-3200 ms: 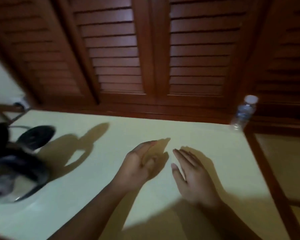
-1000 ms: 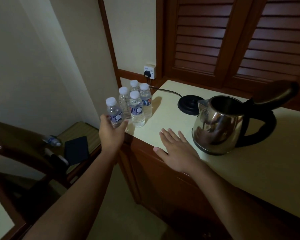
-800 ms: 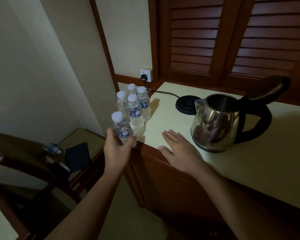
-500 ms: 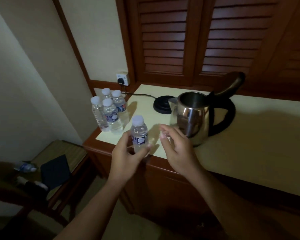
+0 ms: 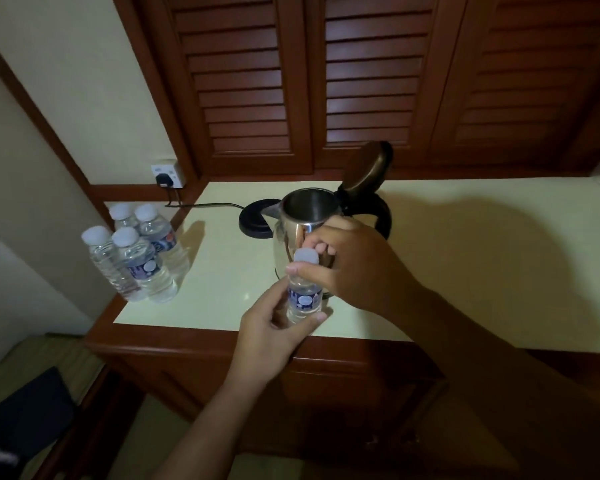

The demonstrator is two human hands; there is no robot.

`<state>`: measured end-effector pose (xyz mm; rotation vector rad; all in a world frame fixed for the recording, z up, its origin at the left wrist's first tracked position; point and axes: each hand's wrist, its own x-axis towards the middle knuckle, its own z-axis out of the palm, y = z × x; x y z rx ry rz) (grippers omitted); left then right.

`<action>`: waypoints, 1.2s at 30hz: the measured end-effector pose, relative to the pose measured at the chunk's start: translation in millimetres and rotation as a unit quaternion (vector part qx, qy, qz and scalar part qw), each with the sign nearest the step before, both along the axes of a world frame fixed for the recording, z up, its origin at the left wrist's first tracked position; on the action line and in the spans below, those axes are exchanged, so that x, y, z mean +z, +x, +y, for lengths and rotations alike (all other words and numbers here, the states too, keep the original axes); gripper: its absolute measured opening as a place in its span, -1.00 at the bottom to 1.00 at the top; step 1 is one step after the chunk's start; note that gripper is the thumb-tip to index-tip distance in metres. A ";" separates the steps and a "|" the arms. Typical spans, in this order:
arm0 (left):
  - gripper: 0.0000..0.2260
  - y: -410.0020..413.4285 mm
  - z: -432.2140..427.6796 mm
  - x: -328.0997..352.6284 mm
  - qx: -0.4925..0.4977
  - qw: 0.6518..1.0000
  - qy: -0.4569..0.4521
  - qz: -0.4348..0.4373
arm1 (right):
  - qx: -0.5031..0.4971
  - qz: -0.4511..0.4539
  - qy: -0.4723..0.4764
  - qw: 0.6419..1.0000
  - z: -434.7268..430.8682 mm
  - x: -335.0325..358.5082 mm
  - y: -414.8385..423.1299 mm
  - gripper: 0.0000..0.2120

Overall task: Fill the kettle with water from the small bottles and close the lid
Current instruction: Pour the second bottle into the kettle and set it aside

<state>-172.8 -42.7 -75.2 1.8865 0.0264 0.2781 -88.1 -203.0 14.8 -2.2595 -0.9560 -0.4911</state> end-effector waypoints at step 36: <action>-0.51 0.8 29.5 -4.7 -0.077 0.995 -0.007 0.071 | 0.025 0.179 0.128 0.975 -40.8 -18.0 -16.6 -0.68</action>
